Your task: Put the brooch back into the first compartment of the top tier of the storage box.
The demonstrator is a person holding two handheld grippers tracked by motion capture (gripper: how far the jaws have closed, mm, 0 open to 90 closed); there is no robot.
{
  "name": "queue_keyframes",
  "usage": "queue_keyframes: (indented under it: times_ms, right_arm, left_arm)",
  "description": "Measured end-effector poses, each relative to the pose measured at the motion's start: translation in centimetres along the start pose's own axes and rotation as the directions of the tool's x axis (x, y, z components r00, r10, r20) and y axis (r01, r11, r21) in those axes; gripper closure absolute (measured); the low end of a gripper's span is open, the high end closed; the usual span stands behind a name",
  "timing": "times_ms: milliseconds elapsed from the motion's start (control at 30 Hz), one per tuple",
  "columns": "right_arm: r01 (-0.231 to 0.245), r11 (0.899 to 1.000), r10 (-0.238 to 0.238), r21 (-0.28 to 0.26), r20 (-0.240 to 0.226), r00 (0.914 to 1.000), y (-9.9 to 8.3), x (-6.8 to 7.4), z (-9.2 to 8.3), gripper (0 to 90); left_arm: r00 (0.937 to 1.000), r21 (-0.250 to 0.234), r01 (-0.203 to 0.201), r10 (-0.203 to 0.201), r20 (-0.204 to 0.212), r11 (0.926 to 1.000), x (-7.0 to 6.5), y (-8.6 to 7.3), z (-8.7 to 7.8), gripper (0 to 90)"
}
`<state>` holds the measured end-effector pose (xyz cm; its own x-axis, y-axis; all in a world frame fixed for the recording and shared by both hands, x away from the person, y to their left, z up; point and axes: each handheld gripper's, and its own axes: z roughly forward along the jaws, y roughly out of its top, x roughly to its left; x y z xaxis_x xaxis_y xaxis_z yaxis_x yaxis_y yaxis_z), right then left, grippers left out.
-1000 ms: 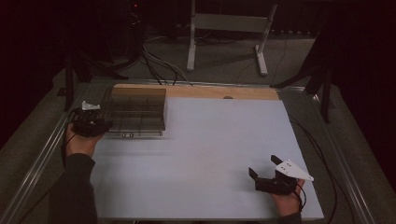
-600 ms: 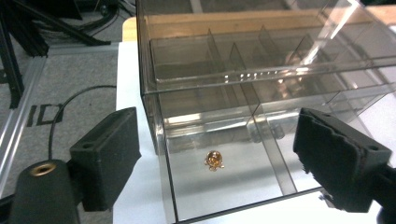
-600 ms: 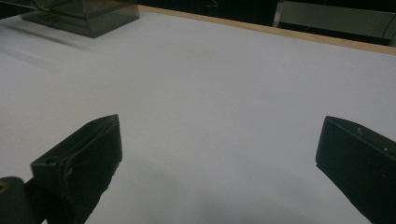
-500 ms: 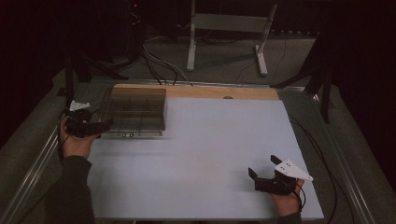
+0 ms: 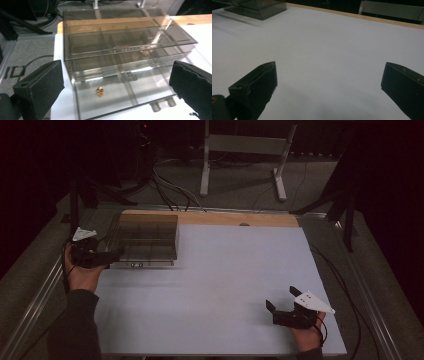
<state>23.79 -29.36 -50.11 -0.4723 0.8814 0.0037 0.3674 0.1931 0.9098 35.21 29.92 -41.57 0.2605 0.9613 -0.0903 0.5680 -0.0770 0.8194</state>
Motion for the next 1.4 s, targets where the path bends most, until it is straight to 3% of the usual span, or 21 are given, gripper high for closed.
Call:
queue_keyframes:
  times_ms: [200, 400, 833, 1233, 1400]
  right_arm:
    - [0.000, 1.000, 0.000, -0.002, -0.001, 1.0000, 0.0, 0.0, 0.0, 1.0]
    - [0.003, 1.000, -0.003, -0.002, -0.001, 1.0000, 0.0, 0.0, 0.0, 1.0]
    - [0.009, 1.000, -0.009, -0.006, -0.007, 0.9999, 0.1, 0.2, -0.1, 1.0]
    - [0.012, 1.000, -0.012, -0.010, -0.010, 0.9999, 0.1, 0.2, -0.1, 0.9]
    - [0.011, 1.000, -0.011, -0.012, -0.010, 0.9999, 0.1, 0.2, -0.1, 1.0]
  left_arm:
    - [0.9982, -0.042, -0.051, 0.052, 0.028, 0.9978, -1.5, -0.1, -0.8, 0.3]
    - [0.9957, -0.077, -0.069, 0.073, 0.056, 0.9946, -2.6, -0.5, -1.4, 0.3]
    - [0.9825, -0.143, -0.109, 0.129, 0.135, 0.9836, -5.7, -3.5, -2.2, 0.3]
    - [0.9761, -0.192, -0.118, 0.149, 0.158, 0.9743, -7.3, -6.8, -1.9, 0.3]
    - [0.9739, -0.189, -0.124, 0.156, 0.165, 0.9742, -7.7, -7.6, -1.7, 0.3]
